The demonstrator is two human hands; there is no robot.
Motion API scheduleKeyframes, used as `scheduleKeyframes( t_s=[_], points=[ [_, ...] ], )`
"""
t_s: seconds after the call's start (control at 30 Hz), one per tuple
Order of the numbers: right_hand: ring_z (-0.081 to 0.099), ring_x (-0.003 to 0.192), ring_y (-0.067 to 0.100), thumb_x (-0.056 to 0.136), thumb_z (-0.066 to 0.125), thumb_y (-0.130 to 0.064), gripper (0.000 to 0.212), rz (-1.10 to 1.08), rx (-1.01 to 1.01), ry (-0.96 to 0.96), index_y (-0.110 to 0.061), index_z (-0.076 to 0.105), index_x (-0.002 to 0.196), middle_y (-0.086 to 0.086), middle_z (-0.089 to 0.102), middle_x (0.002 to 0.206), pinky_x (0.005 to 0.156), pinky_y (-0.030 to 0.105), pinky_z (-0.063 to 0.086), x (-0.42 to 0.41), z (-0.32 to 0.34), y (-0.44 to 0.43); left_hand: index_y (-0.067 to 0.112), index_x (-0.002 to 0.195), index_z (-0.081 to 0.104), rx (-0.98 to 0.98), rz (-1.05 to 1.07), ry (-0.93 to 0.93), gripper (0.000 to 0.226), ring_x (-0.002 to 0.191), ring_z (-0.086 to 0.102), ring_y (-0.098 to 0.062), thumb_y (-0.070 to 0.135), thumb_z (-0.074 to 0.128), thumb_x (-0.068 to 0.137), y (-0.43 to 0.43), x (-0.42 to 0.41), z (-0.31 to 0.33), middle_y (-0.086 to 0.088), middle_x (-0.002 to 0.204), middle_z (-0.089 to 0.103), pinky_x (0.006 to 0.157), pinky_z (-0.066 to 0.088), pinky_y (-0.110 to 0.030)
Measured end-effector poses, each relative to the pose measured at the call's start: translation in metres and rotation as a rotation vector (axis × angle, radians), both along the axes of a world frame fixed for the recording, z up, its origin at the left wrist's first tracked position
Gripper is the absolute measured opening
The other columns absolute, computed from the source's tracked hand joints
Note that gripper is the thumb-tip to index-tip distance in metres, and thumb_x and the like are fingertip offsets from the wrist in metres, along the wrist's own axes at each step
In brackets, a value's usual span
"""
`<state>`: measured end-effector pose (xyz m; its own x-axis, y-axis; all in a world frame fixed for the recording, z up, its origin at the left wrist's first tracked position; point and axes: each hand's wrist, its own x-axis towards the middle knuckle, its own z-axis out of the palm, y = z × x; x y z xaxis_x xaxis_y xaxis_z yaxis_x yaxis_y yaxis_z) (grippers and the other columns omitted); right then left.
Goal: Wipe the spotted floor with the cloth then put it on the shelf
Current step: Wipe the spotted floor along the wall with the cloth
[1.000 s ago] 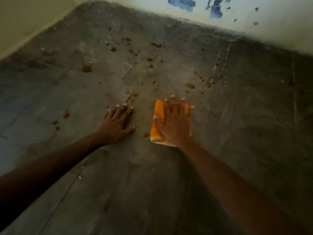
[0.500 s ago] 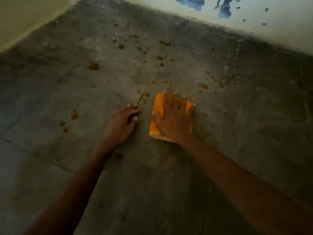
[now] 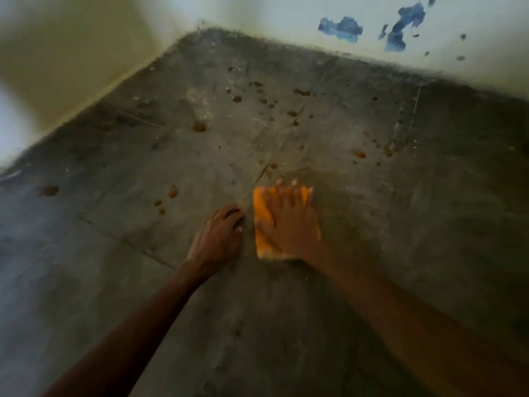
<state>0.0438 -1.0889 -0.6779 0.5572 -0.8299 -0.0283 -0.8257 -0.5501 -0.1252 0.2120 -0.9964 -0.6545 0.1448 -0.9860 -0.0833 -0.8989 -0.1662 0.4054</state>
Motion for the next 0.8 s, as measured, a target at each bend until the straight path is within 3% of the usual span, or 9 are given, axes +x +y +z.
scheduleKeyframes(
  t_s=[0.07,0.13,0.23,0.37,0.47,0.57,0.63,0.73,0.8],
  points=[
    [0.013,0.15,0.037,0.09,0.037,-0.064,0.074,0.325,-0.062,-0.022,-0.035,0.018,0.156,0.006,0.022,0.164,0.119,0.061,0.008,-0.039,-0.005,0.045,0.014,0.13,0.052,0.036,0.019,-0.009,0.049,0.122,0.049,-0.027,0.034,0.039,0.087,0.018,0.003,0.008,-0.008,0.135,0.049,0.103,0.042,-0.044],
    [0.016,0.15,0.033,0.088,0.04,-0.064,0.075,0.444,-0.012,-0.076,-0.043,0.013,0.154,0.0,0.024,0.164,0.119,0.056,0.014,-0.088,-0.006,0.057,0.013,0.134,0.048,0.075,-0.045,-0.037,0.057,0.127,0.046,-0.028,0.041,0.036,0.087,0.042,0.006,0.011,-0.009,0.141,0.045,0.106,0.04,-0.042],
    [0.023,0.148,0.038,0.089,0.031,-0.066,0.071,0.223,-0.03,0.012,-0.044,0.011,0.154,0.001,0.027,0.162,0.116,0.061,0.022,-0.099,-0.008,0.026,0.012,0.144,0.038,0.153,-0.102,-0.082,0.057,0.137,0.036,-0.026,0.034,0.047,0.092,0.079,0.006,0.017,-0.008,0.151,0.034,0.114,0.03,-0.036],
    [0.004,0.149,0.046,0.093,0.03,-0.066,0.074,-0.122,0.105,0.015,-0.032,0.014,0.157,0.009,0.012,0.166,0.114,0.069,-0.001,-0.007,0.007,-0.006,0.013,0.14,0.043,0.163,-0.151,-0.154,0.058,0.13,0.043,-0.024,0.037,0.041,0.088,0.114,0.008,0.029,-0.008,0.143,0.043,0.109,0.036,-0.037],
    [0.013,0.148,0.047,0.091,0.025,-0.066,0.075,0.126,0.033,0.025,-0.027,0.022,0.156,0.012,0.019,0.164,0.115,0.071,0.007,0.014,0.006,0.045,0.017,0.131,0.051,0.112,-0.095,-0.136,0.059,0.122,0.05,-0.023,0.045,0.03,0.084,0.128,0.024,0.029,-0.005,0.134,0.049,0.101,0.043,-0.038],
    [0.016,0.149,0.041,0.09,0.036,-0.067,0.074,0.468,-0.015,0.021,-0.034,0.023,0.155,0.007,0.014,0.166,0.116,0.064,0.017,-0.027,0.009,0.096,0.021,0.123,0.055,0.041,0.028,-0.114,0.059,0.116,0.052,-0.023,0.052,0.026,0.081,0.126,0.045,0.026,-0.002,0.129,0.05,0.093,0.046,-0.039],
    [0.014,0.15,0.035,0.084,0.043,-0.071,0.075,0.426,-0.016,-0.033,-0.041,0.031,0.151,0.005,0.016,0.165,0.119,0.059,0.013,-0.033,0.01,0.079,0.02,0.128,0.051,0.043,0.087,-0.112,0.065,0.116,0.051,-0.024,0.055,0.023,0.082,0.121,0.065,0.022,-0.003,0.132,0.047,0.092,0.047,-0.037],
    [0.038,0.138,0.034,0.085,0.042,-0.066,0.063,0.212,-0.108,-0.068,-0.036,0.051,0.14,0.003,0.05,0.145,0.116,0.059,0.022,0.01,0.009,0.03,0.024,0.138,0.043,0.032,0.055,-0.147,0.067,0.121,0.048,-0.022,0.057,0.021,0.084,0.116,0.084,0.017,0.0,0.138,0.042,0.097,0.044,-0.036],
    [0.046,0.13,0.036,0.088,0.038,-0.061,0.063,0.146,-0.077,-0.084,-0.033,0.046,0.144,0.003,0.057,0.137,0.112,0.059,0.029,0.065,0.01,0.006,0.026,0.141,0.04,0.032,0.044,-0.163,0.064,0.126,0.045,-0.019,0.056,0.023,0.087,0.124,0.088,0.011,0.002,0.142,0.04,0.102,0.041,-0.034]
  ],
)
